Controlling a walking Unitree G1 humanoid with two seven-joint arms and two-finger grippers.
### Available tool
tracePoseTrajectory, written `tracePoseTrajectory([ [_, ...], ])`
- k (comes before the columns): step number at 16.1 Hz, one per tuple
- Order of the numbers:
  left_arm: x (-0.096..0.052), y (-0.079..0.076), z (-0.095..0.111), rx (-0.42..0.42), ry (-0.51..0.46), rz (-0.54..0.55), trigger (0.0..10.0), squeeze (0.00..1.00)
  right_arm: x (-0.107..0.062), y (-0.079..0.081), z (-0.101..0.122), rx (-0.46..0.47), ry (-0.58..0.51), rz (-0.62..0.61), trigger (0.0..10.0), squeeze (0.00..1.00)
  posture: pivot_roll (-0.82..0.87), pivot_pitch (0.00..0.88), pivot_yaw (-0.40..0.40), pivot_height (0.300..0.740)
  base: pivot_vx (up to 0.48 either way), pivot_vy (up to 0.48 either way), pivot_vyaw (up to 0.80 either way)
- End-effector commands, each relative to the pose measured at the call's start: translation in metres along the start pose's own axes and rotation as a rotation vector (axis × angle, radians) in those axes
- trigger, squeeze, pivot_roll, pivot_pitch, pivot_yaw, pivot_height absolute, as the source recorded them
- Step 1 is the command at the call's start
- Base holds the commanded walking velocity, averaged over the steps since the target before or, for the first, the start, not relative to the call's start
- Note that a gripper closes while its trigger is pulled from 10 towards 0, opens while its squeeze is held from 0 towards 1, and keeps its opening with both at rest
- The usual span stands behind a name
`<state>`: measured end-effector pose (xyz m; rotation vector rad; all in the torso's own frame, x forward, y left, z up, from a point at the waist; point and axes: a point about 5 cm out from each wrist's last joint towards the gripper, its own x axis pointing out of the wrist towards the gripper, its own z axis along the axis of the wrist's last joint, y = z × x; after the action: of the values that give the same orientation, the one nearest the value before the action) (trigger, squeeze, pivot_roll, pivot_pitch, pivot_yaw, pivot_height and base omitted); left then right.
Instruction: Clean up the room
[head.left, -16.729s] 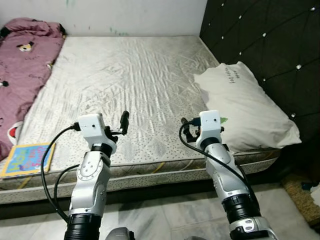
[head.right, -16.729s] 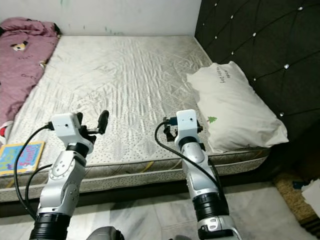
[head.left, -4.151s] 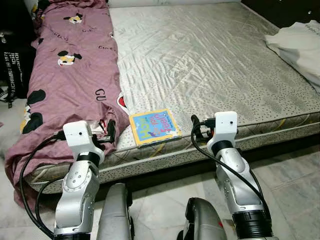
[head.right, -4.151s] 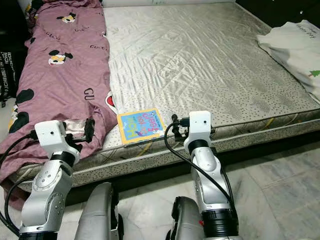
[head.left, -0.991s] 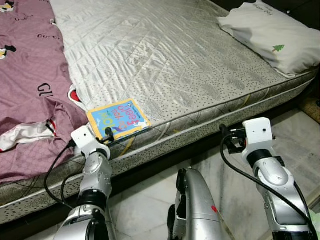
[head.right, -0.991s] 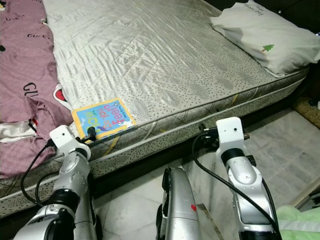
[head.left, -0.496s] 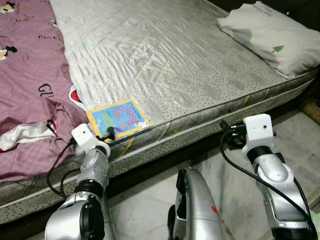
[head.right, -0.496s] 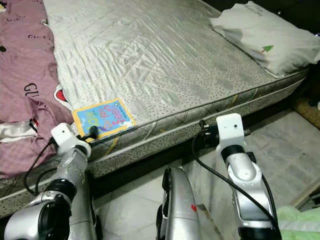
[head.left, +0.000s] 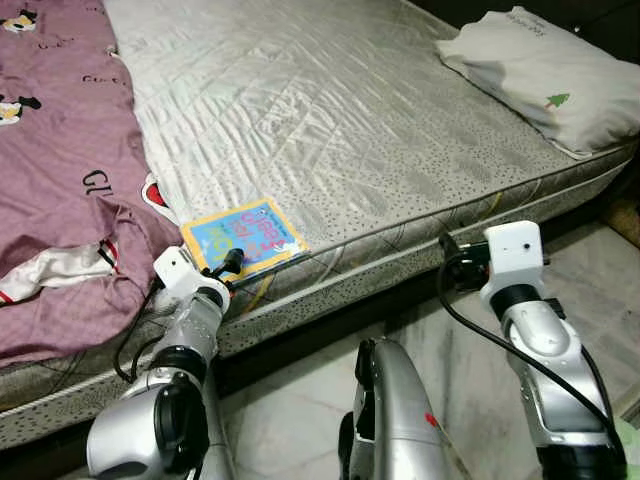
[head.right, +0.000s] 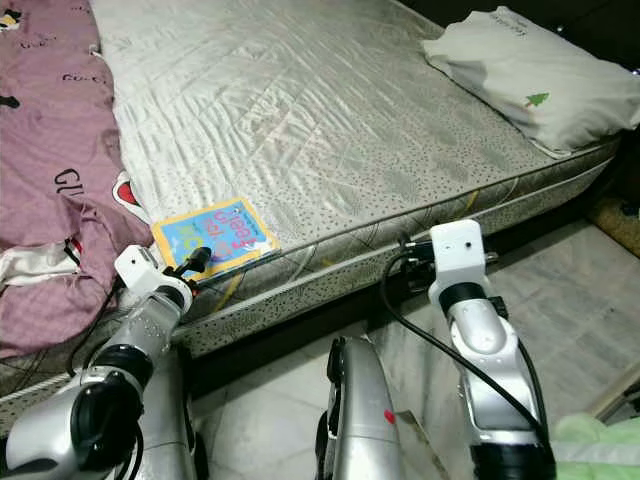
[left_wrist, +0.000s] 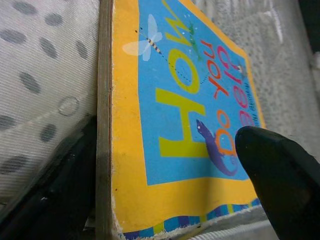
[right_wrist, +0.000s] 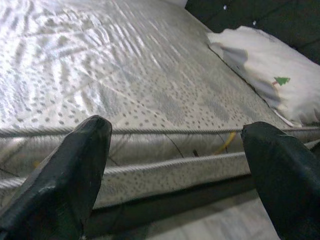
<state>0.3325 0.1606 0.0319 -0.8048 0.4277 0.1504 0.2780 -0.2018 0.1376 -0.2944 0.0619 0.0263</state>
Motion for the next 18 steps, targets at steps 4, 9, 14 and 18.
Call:
tracePoseTrajectory([
  [4, -0.002, 0.0, -0.025, -0.106, 0.151, -0.015, 0.0, 0.0, 0.006, 0.0, 0.011, -0.062, -0.074, -0.002, 10.0, 0.0, -0.14, 0.008, -0.08, 0.491, 0.0, 0.0, 0.0],
  [9, -0.002, 0.002, -0.024, -0.109, 0.153, -0.005, 0.0, 0.0, 0.009, 0.005, 0.012, -0.066, -0.089, 0.008, 10.0, 0.0, -0.13, 0.0, -0.082, 0.491, 0.0, 0.0, 0.0],
  [14, -0.002, 0.002, -0.021, -0.098, 0.135, -0.011, 0.0, 0.0, 0.012, 0.01, 0.02, -0.136, -0.152, 0.047, 10.0, 0.0, -0.13, 0.0, -0.088, 0.491, 0.0, 0.0, 0.0],
  [18, -0.002, 0.002, -0.021, -0.088, 0.132, -0.009, 0.0, 0.0, 0.012, 0.013, 0.022, -0.167, -0.179, 0.062, 10.0, 0.0, -0.13, 0.0, -0.089, 0.491, 0.0, 0.0, 0.0],
])
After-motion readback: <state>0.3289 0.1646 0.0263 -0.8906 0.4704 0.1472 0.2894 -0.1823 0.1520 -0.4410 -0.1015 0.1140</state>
